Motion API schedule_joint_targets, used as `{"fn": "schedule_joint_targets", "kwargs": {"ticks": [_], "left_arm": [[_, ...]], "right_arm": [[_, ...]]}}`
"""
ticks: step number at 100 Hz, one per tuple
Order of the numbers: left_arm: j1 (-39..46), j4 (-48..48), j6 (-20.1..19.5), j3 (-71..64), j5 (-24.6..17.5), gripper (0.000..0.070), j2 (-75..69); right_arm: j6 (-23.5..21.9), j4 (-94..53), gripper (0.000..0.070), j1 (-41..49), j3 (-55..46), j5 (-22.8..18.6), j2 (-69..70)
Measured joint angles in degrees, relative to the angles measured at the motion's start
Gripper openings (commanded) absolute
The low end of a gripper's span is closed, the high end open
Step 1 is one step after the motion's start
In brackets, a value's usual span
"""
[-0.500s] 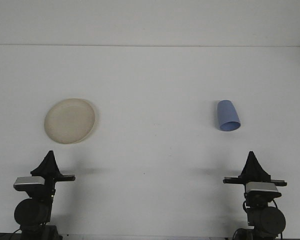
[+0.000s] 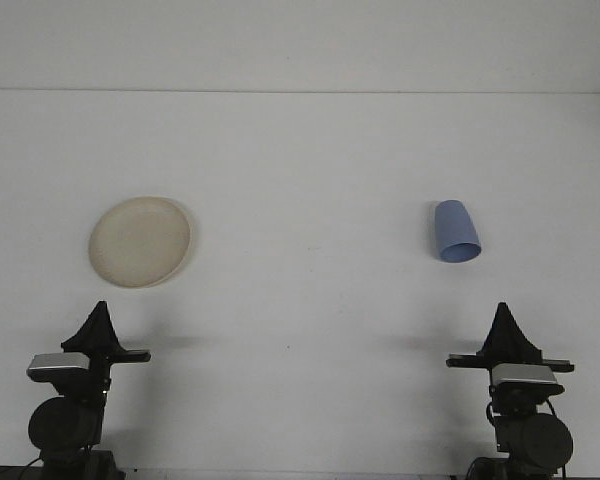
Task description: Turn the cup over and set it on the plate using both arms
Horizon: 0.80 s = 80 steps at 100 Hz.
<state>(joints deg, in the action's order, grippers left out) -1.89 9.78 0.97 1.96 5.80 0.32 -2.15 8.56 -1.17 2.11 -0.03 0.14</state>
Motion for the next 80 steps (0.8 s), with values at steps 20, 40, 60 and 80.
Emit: {"fn": "schedule_joint_targets", "kwargs": {"ticks": [20, 40, 60, 80], "left_arm": [[0.00, 0.00, 0.00, 0.00, 0.00, 0.0011, 0.00], [0.00, 0.00, 0.00, 0.00, 0.00, 0.0011, 0.00], [0.00, 0.00, -0.02, 0.00, 0.00, 0.0011, 0.00], [0.00, 0.00, 0.00, 0.00, 0.00, 0.0011, 0.00]], "right_arm": [[-0.26, -9.49, 0.0000, 0.00, 9.07, 0.00, 0.42], [-0.28, -24.68, 0.0000, 0.00, 21.38, 0.02, 6.49], [-0.28, -38.47, 0.0000, 0.00, 35.43, 0.00, 17.07], [-0.28, -51.98, 0.0000, 0.00, 48.15, 0.00, 28.26]]}}
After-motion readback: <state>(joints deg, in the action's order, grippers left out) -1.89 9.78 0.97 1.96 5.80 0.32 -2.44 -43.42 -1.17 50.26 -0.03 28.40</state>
